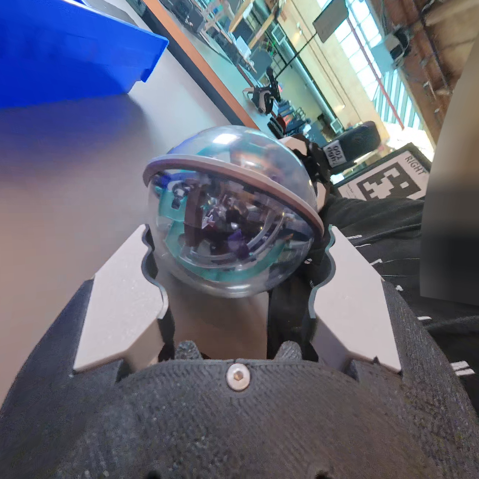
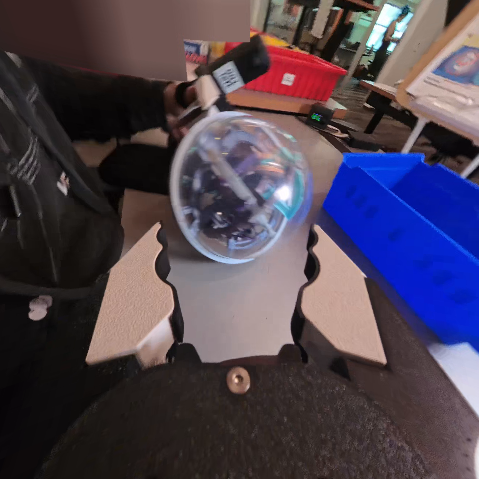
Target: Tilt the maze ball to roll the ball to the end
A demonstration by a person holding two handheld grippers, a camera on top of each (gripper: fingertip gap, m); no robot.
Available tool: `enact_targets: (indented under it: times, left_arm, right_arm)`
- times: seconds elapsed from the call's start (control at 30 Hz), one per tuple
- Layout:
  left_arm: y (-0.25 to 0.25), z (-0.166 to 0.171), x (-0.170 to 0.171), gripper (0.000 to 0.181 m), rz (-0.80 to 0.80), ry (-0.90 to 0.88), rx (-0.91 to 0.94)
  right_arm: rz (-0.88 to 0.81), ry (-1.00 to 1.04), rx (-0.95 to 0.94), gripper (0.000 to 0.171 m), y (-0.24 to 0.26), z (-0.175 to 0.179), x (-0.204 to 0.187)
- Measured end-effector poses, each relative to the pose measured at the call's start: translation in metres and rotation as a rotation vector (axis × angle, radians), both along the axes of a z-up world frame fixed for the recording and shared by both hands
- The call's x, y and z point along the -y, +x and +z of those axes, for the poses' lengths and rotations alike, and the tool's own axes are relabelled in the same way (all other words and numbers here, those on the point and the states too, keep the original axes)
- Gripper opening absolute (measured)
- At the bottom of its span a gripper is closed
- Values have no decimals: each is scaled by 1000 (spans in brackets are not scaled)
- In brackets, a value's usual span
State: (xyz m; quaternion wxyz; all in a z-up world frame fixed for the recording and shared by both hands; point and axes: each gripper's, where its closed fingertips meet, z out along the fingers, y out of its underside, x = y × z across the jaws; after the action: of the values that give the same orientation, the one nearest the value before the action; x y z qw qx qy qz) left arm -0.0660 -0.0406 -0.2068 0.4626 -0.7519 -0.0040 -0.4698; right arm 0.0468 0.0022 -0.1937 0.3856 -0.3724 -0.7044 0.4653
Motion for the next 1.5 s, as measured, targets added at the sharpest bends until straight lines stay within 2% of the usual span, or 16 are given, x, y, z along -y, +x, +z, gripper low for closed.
enact_targets:
  times: [0.1,0.33,0.47,0.53,0.6,0.67,0.8,0.87,0.93,1.1,1.23,1.3,1.4,1.47,1.5]
  left_arm:
    - [5,1,5,127,34,-3,29]
    - [22,7,1,121,-76,108,-12]
    - [12,4,4,118,-84,85,-5]
    - [7,2,10,112,-78,77,-39]
    - [0,1,18,103,-77,71,-69]
    - [-6,0,24,91,-64,62,-64]
    - [-15,0,29,57,-47,62,-43]
    - [-16,-1,30,29,-49,64,-61]
    - [-14,-6,29,20,-53,54,-98]
    - [-7,-4,32,18,-68,32,-93]
    - [-3,-8,31,45,-56,-39,-35]
    - [2,-11,34,52,-70,-59,-22]
    - [7,-14,37,43,-78,-86,0]
    - [7,-15,39,12,-70,-83,28]
    - [8,-17,38,12,-59,-86,41]
  right_arm:
    - [-59,-122,13,101,-5,-3,-16]
    - [81,59,25,110,-26,-14,32]
    - [63,118,-7,94,-24,-5,32]
    - [98,43,-10,95,-16,2,38]
    - [166,-113,33,93,-3,8,45]
    - [146,-205,70,92,1,6,35]
    - [72,-233,99,89,-4,-9,16]
    - [72,-242,120,90,-6,-13,14]
    - [65,-289,127,86,-9,-11,8]
    - [45,-243,115,82,-11,-11,4]
    - [34,-256,112,81,-10,-11,5]
    - [12,-218,100,84,-11,-13,7]
    - [-12,-161,73,89,-11,-13,9]
    - [-28,-160,39,88,-11,-8,9]
    - [-34,-153,28,89,-10,-6,10]
